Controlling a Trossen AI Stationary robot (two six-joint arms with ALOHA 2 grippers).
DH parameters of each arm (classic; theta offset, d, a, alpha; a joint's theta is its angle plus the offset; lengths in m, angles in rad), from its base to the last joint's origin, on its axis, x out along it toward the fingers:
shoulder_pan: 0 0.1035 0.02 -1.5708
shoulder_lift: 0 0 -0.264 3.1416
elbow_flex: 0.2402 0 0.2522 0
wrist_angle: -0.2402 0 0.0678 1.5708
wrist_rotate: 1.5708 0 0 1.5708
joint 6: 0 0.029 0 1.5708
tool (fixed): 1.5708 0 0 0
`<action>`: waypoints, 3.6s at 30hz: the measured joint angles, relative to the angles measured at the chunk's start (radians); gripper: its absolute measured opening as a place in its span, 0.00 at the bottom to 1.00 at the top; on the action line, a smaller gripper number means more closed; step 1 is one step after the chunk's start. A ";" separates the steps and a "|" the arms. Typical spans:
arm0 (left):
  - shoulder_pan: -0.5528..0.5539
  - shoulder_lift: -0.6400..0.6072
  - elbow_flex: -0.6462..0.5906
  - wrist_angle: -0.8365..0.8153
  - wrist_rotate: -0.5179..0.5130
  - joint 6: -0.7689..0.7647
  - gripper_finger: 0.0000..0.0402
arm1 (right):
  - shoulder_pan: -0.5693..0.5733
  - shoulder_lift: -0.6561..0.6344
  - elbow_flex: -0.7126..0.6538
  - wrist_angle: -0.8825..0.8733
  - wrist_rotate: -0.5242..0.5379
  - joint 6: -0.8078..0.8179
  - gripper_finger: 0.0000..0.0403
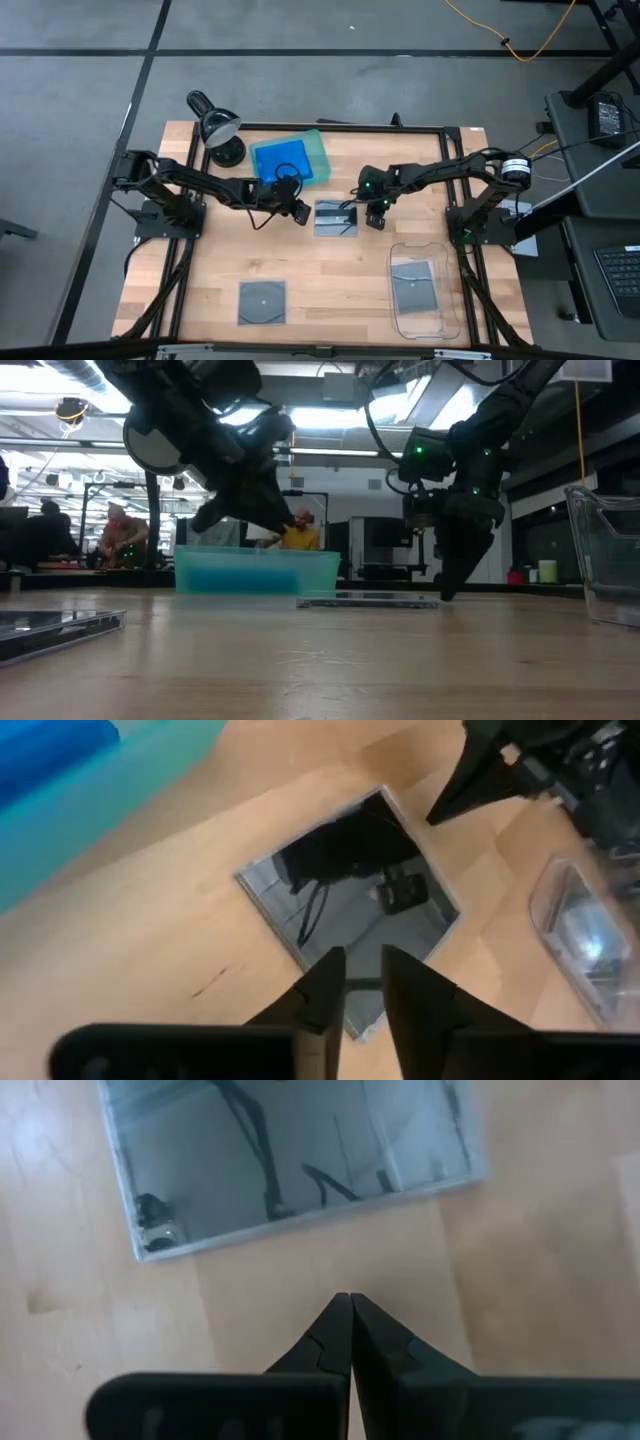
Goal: Pick & place jewel cases by type
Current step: Put the right black CD case into the transparent bin
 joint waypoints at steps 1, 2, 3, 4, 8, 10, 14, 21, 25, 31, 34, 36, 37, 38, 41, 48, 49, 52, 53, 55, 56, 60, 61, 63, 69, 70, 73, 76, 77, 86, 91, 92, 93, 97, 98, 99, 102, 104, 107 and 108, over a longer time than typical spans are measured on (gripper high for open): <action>0.000 0.007 0.000 -0.006 0.007 -0.004 0.18 | 0.003 0.008 0.000 0.009 -0.005 -0.001 0.02; -0.001 0.013 -0.001 -0.012 0.015 -0.009 0.20 | 0.008 0.016 0.000 0.020 -0.012 -0.001 0.02; -0.001 0.020 -0.001 -0.002 0.026 -0.012 0.23 | 0.011 0.022 0.000 0.028 -0.014 -0.001 0.02; 0.000 0.025 -0.001 0.000 0.033 -0.018 0.25 | 0.015 0.025 0.000 0.033 -0.014 -0.002 0.02; -0.001 0.052 0.000 0.014 0.054 -0.028 0.36 | 0.024 0.040 0.001 0.061 -0.021 -0.010 0.02; 0.000 0.056 0.000 0.013 0.056 -0.036 0.41 | 0.024 0.043 0.001 0.072 -0.027 -0.018 0.02; 0.001 0.083 0.000 0.020 0.046 -0.057 0.49 | 0.025 0.044 0.001 0.088 -0.028 -0.044 0.02; -0.012 0.181 0.005 0.089 0.056 -0.121 0.53 | 0.026 0.050 -0.001 0.166 -0.023 -0.076 0.02; -0.015 0.223 0.005 0.159 0.063 -0.153 0.53 | 0.026 0.072 0.000 0.206 -0.033 -0.077 0.02; -0.020 0.247 0.006 0.194 0.056 -0.178 0.53 | 0.022 0.124 0.004 0.223 -0.089 -0.077 0.02; -0.021 0.247 0.006 0.194 0.048 -0.185 0.53 | 0.020 0.128 0.003 0.224 -0.093 -0.084 0.02; -0.022 0.247 0.006 0.190 0.049 -0.192 0.53 | 0.019 0.129 0.005 0.229 -0.100 -0.097 0.02; -0.023 0.247 0.007 0.184 0.051 -0.200 0.53 | 0.019 0.130 0.009 0.224 -0.100 -0.100 0.02; -0.025 0.247 0.008 0.177 0.052 -0.207 0.53 | 0.019 0.131 0.010 0.222 -0.100 -0.102 0.02; -0.034 0.246 0.011 0.146 0.054 -0.209 0.53 | 0.020 0.132 0.010 0.230 -0.103 -0.102 0.02; -0.033 0.248 0.012 0.094 0.063 -0.234 0.53 | 0.021 0.136 0.010 0.240 -0.116 -0.105 0.02; -0.033 0.248 0.012 0.094 0.064 -0.234 0.53 | 0.021 0.136 0.009 0.241 -0.117 -0.106 0.02; -0.033 0.250 0.011 0.090 0.063 -0.237 0.53 | 0.021 0.136 0.009 0.244 -0.119 -0.107 0.02; -0.033 0.256 0.011 0.088 0.062 -0.238 0.53 | 0.021 0.136 0.009 0.245 -0.119 -0.107 0.02; -0.033 0.260 0.011 0.081 0.063 -0.243 0.53 | 0.021 0.136 0.009 0.244 -0.120 -0.107 0.02; -0.033 0.261 0.011 0.078 0.064 -0.242 0.53 | 0.021 0.136 0.009 0.244 -0.120 -0.107 0.02; -0.032 0.255 0.011 0.065 0.062 -0.241 0.53 | 0.021 0.136 0.009 0.241 -0.121 -0.107 0.02; -0.029 0.254 0.011 0.060 0.064 -0.238 0.53 | 0.021 0.136 0.009 0.240 -0.121 -0.108 0.02; -0.023 0.254 0.012 0.046 0.076 -0.237 0.53 | 0.021 0.136 0.009 0.239 -0.121 -0.121 0.02; -0.020 0.252 0.012 0.010 0.078 -0.249 0.53 | 0.021 0.137 0.008 0.236 -0.122 -0.126 0.02; -0.020 0.252 0.012 0.012 0.077 -0.250 0.53 | 0.021 0.137 0.008 0.236 -0.122 -0.126 0.02; -0.020 0.261 0.009 0.035 0.073 -0.262 0.53 | 0.021 0.137 0.008 0.236 -0.122 -0.128 0.02; -0.020 0.270 0.008 0.065 0.071 -0.266 0.53 | 0.021 0.137 0.008 0.236 -0.122 -0.129 0.02; -0.020 0.270 0.008 0.067 0.069 -0.268 0.53 | 0.021 0.137 0.008 0.237 -0.122 -0.129 0.02; -0.020 0.276 0.004 0.127 0.047 -0.265 0.53 | 0.021 0.137 0.008 0.257 -0.123 -0.129 0.02; -0.021 0.280 0.000 0.187 0.023 -0.241 0.53 | 0.021 0.136 0.007 0.256 -0.124 -0.140 0.02; -0.021 0.275 0.000 0.191 0.019 -0.241 0.53 | 0.021 0.136 0.007 0.256 -0.124 -0.143 0.02; -0.021 0.275 0.000 0.195 0.015 -0.241 0.52 | 0.021 0.136 0.007 0.256 -0.124 -0.144 0.02; -0.021 0.263 0.000 0.198 0.014 -0.242 0.49 | 0.021 0.136 0.007 0.255 -0.125 -0.152 0.02; -0.020 0.261 0.000 0.198 0.014 -0.242 0.48 | 0.021 0.136 0.007 0.255 -0.125 -0.152 0.02; -0.021 0.254 -0.001 0.197 0.012 -0.242 0.47 | 0.021 0.136 0.007 0.255 -0.125 -0.152 0.02; -0.021 0.234 -0.001 0.195 -0.013 -0.234 0.45 | 0.021 0.136 0.007 0.255 -0.125 -0.155 0.02; -0.023 0.216 -0.001 0.192 -0.027 -0.234 0.44 | 0.021 0.136 0.007 0.255 -0.125 -0.157 0.02; -0.026 0.192 0.000 0.175 -0.032 -0.233 0.44 | 0.021 0.136 0.007 0.255 -0.125 -0.159 0.02; -0.026 0.182 0.005 0.162 -0.032 -0.233 0.44 | 0.021 0.136 0.007 0.255 -0.125 -0.159 0.02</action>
